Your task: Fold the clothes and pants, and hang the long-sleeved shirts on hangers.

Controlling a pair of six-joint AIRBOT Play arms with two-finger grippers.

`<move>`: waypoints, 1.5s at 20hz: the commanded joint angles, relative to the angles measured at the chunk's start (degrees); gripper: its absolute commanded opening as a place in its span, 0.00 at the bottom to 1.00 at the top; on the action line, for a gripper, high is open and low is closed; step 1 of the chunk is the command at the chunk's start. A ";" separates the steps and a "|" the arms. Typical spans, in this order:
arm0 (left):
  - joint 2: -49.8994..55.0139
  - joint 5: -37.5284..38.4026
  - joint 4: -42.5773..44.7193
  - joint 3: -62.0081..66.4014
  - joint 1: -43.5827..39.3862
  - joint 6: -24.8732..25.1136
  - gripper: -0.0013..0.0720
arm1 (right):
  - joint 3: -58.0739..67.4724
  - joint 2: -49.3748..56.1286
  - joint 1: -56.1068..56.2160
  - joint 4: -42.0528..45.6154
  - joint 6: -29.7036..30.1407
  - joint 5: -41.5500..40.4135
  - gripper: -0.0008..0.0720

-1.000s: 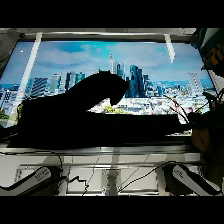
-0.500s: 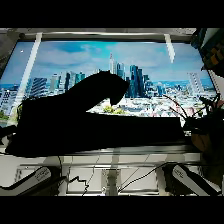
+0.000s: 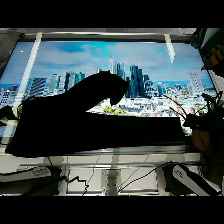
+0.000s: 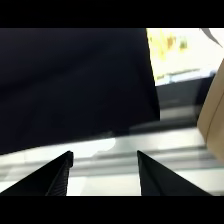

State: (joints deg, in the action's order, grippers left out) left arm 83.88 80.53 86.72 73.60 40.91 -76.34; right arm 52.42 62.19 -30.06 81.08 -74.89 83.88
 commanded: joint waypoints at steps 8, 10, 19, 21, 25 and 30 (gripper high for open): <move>10.43 -2.80 -22.45 2.84 13.53 32.22 0.76 | 7.04 -0.02 0.11 -11.30 -0.44 -3.96 0.63; 12.85 -2.95 -27.30 2.84 16.48 34.51 0.76 | 7.04 0.00 0.11 -16.50 -1.09 -5.55 0.63; 20.81 1.33 -27.19 2.84 13.90 37.88 0.97 | 7.04 0.81 5.42 -25.35 -1.05 -12.59 0.63; 21.75 2.82 -27.19 2.84 11.54 38.58 0.94 | 7.04 2.14 9.57 -25.33 -1.09 -17.57 0.63; 21.97 1.05 -27.19 2.84 6.60 41.46 0.36 | 7.04 8.22 16.02 -24.87 -6.56 -24.83 0.64; 20.50 -1.27 -27.23 3.21 2.34 41.16 0.05 | 7.28 18.43 25.11 -27.54 -6.40 -26.56 0.72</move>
State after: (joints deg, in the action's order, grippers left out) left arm 105.19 80.79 59.90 76.58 45.45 -35.59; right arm 59.48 75.85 -10.11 54.85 -80.44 60.12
